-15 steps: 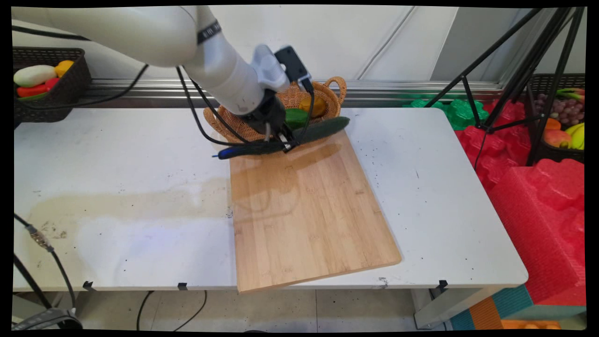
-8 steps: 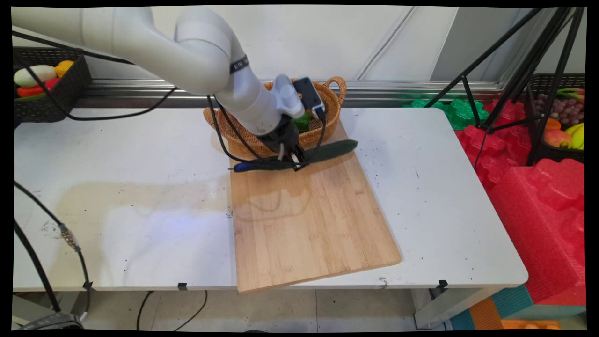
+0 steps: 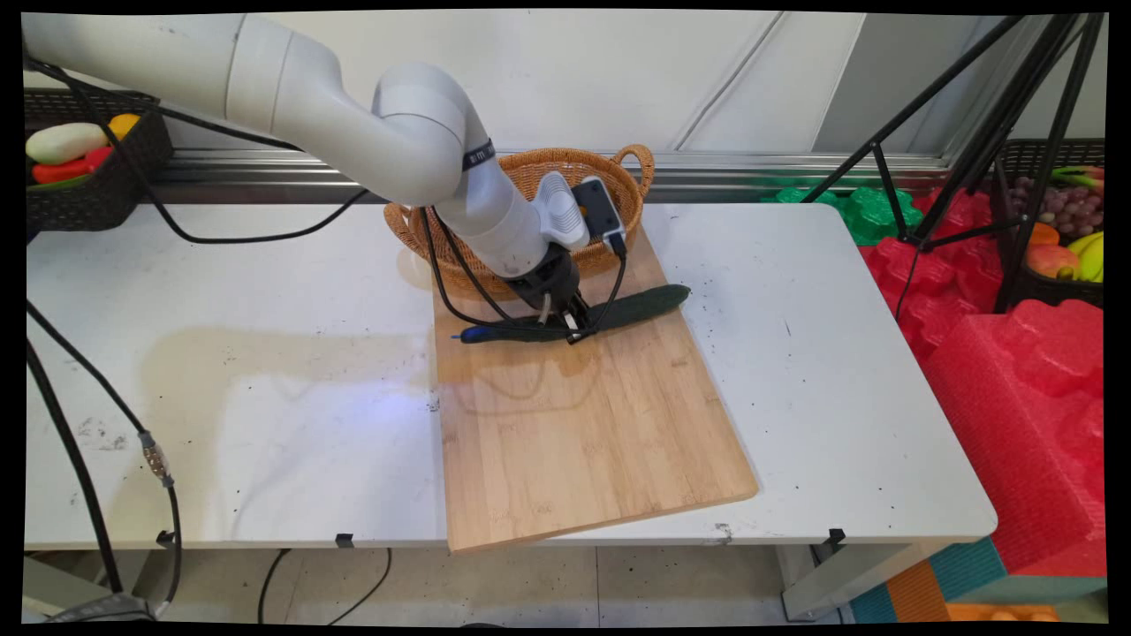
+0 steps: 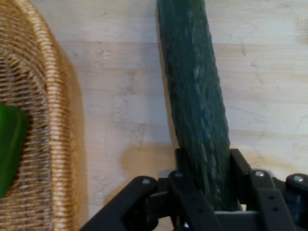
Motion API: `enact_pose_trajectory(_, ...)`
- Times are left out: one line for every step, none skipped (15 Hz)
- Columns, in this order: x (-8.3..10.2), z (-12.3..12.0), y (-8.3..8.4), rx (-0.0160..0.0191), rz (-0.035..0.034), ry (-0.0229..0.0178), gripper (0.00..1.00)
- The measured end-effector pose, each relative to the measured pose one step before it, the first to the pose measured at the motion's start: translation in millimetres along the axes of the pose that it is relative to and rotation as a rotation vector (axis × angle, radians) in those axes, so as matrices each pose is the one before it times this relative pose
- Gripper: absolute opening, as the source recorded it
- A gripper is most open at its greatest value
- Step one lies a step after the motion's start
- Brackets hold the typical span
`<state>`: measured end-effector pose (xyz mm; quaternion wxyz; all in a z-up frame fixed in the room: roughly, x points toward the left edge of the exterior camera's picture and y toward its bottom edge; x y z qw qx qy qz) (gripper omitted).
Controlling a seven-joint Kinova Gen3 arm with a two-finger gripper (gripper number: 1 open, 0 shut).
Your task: Place the picked object on the cutting board
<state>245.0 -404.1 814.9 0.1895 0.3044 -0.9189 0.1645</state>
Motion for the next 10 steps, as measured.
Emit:
enact_pose_trajectory(-0.69, 2.87, -0.12, -0.00627, 0.00321, 0.00040, 0.00)
enact_pose_trajectory(-0.74, 2.85, -0.43, -0.00585, 0.00427, 0.00073, 0.00)
enact_pose_trajectory(-0.62, 2.48, -0.48, -0.00520, 0.00388, 0.00088, 0.00)
enact_pose_trajectory(-0.57, 1.75, -0.49, -0.00378, 0.00282, 0.00075, 0.00)
enact_pose_trajectory(-0.35, 1.59, -0.54, -0.00431, 0.00376, 0.00155, 1.00)
enact_pose_trajectory(-0.39, 0.84, -0.54, -0.00302, 0.00269, 0.00150, 1.00)
enact_pose_trajectory(-0.35, 0.78, -0.50, -0.00406, 0.00355, 0.00189, 1.00)
enact_pose_trajectory(-1.00, -0.24, -0.49, -0.00234, 0.00192, 0.00136, 1.00)
enact_pose_trajectory(-0.50, -0.08, -0.21, -0.00169, 0.00124, 0.00077, 1.00)
enact_pose_trajectory(-0.41, -0.57, -0.15, -0.00216, 0.00243, 0.00205, 1.00)
